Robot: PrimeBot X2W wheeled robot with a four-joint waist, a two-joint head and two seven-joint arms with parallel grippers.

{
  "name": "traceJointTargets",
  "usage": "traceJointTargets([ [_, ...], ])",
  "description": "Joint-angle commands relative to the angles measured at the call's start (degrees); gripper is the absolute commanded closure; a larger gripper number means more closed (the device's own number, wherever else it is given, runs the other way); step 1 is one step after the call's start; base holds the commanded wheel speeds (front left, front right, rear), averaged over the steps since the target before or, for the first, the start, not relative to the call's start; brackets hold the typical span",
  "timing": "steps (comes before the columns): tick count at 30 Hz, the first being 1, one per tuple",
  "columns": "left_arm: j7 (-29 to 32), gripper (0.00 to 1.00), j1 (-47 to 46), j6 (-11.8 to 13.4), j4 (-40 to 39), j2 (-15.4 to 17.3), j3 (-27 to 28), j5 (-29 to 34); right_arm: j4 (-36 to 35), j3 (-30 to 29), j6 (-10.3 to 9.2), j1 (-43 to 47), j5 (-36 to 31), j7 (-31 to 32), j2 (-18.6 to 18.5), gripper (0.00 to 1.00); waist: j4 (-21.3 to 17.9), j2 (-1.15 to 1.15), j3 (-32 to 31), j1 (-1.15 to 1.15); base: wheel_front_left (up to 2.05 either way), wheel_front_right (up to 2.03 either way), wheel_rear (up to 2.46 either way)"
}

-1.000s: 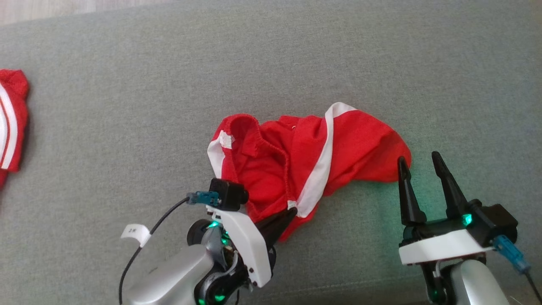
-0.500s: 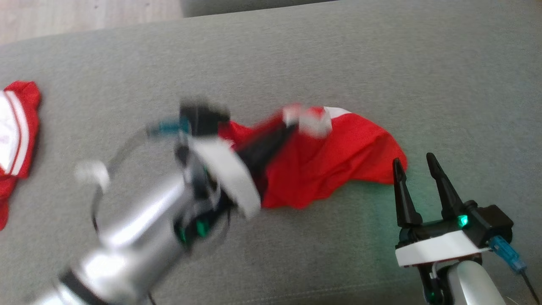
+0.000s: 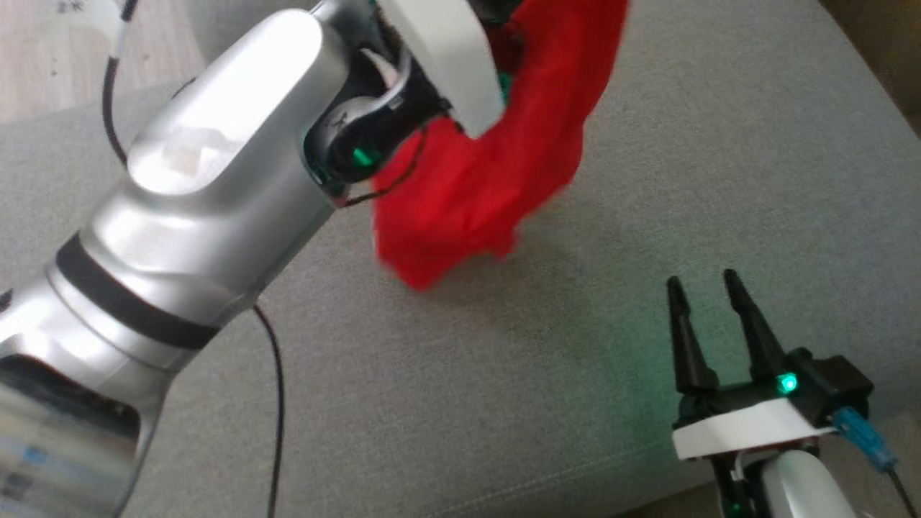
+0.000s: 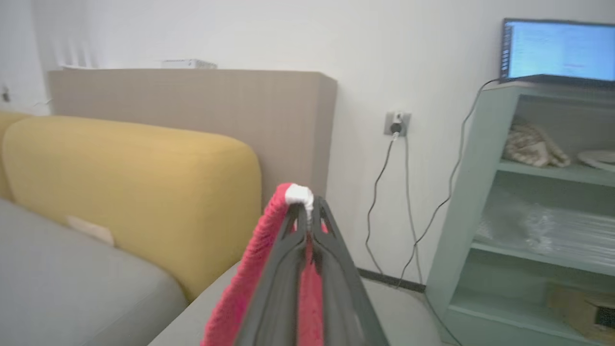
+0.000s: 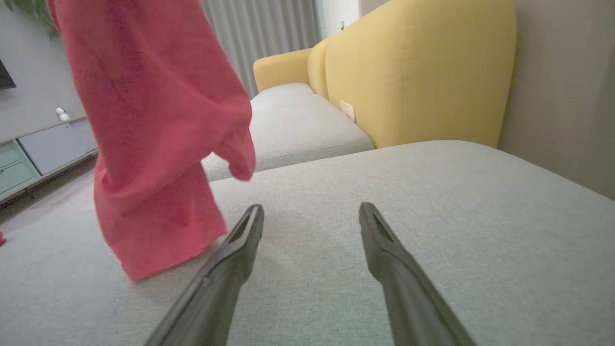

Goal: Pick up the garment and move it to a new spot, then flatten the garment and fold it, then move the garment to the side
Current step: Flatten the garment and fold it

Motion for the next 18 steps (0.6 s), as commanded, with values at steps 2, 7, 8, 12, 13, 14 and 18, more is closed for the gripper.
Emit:
traceJointTargets([
  [2, -0.64, 1.0, -1.6, -0.34, -4.57, 3.94, 0.45, -3.37, -2.17, 0.03, -0.05, -0.18, -0.55, -0.21, -0.27, 0.0, 1.45, 0.0, -0.16, 0.0, 0.0, 0.0, 0.0],
  [7, -0.29, 1.0, 9.1, -0.35, -14.53, 12.18, -4.33, -11.58, -2.8, -1.94, -0.05, 0.66, -2.23, -0.21, -0.27, 0.0, 6.46, 0.0, 0.44, 0.0, 0.0, 0.0, 0.0],
  [8, -0.37, 1.0, 12.33, -0.35, -15.95, 13.84, -5.43, -12.84, -2.98, -2.32, -0.05, 0.77, -2.57, -0.21, -0.27, 0.0, 7.71, 0.0, 0.71, 0.0, 0.0, 0.0, 0.0],
  [12, -2.49, 1.0, 25.62, -0.32, -17.27, 19.41, -10.12, -15.06, -3.45, -2.71, -0.05, 0.37, -3.7, -0.21, -0.27, 0.0, 11.72, 0.0, 1.92, 0.0, 0.0, 0.0, 0.0],
  [13, -3.55, 1.0, 28.26, -0.26, -16.42, 20.26, -11.21, -14.58, -3.48, -2.48, -0.05, 0.15, -4.05, -0.21, -0.27, 0.0, 12.62, 0.0, 2.18, 0.0, 0.0, 0.0, 0.0],
  [14, -4.76, 1.0, 30.53, -0.1, -15.08, 20.72, -12.12, -13.95, -3.44, -2.23, -0.05, -0.04, -4.47, -0.21, -0.27, 0.0, 13.58, 0.0, 2.42, 0.0, 0.0, 0.0, 0.0],
  [18, -10.56, 1.0, 35.18, 0.31, -7.5, 20.56, -14.11, -9.41, -2.55, -0.89, -0.05, -1.22, -6.12, -0.21, -0.27, 0.0, 16.49, 0.0, 2.91, 0.0, 0.0, 0.0, 0.0],
])
